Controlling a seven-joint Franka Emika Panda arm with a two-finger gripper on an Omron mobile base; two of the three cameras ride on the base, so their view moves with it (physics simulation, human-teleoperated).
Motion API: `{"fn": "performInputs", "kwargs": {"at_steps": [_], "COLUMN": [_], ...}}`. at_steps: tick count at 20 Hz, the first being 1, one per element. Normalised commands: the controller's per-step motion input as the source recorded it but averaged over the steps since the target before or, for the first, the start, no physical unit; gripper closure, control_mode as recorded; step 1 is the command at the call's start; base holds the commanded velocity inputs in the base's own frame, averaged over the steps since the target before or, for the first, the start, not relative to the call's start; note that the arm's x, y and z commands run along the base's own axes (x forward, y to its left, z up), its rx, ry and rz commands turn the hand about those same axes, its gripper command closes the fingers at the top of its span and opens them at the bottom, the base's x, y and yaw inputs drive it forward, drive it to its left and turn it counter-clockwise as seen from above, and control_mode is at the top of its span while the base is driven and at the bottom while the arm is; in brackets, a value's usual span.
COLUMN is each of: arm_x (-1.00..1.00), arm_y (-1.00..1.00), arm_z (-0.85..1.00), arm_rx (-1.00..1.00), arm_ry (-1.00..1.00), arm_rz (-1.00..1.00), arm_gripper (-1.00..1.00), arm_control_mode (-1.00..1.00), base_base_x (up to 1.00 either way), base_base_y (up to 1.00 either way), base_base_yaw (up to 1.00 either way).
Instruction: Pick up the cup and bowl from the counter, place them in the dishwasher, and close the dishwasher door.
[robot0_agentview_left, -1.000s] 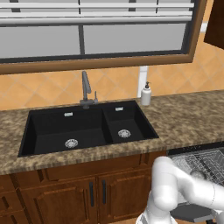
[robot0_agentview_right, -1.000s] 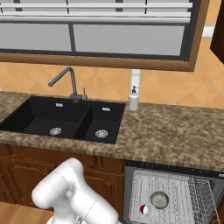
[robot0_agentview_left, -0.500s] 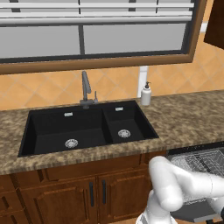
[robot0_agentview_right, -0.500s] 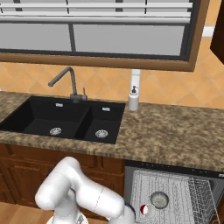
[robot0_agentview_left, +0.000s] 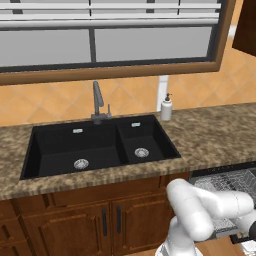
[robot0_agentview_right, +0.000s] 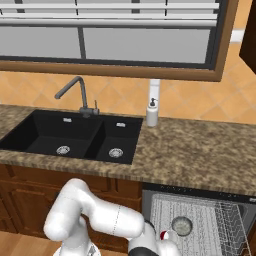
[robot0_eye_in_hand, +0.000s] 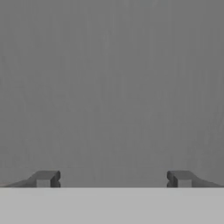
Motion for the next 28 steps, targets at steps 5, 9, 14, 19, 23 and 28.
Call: {"fn": "performInputs", "kwargs": {"at_steps": [5, 9, 14, 19, 23, 28], "arm_x": [1.0, 1.0, 1.0, 1.0, 1.0, 0.99], "arm_y": [0.0, 0.0, 0.0, -0.12, -0.3, -0.31], "arm_z": [0.51, 0.11, -0.04, -0.24, -0.13, -0.22], "arm_rx": [0.01, 0.0, 0.0, 0.0, 0.0, 0.0], "arm_ry": [-0.5, -0.4, -0.24, -0.04, 0.19, 0.17], "arm_rz": [0.0, 0.0, 0.0, 0.06, 0.09, 0.16], "arm_gripper": [-1.0, -1.0, -1.0, -1.0, -1.0, -1.0], "arm_control_mode": [-1.0, -1.0, -1.0, -1.0, -1.0, -1.0], "base_base_x": [0.0, 0.0, 0.0, 0.0, 0.0, 0.0], "base_base_y": [0.0, 0.0, 0.0, 0.0, 0.0, 0.0], "base_base_yaw": [0.0, 0.0, 0.0, 0.0, 0.0, 0.0]}}
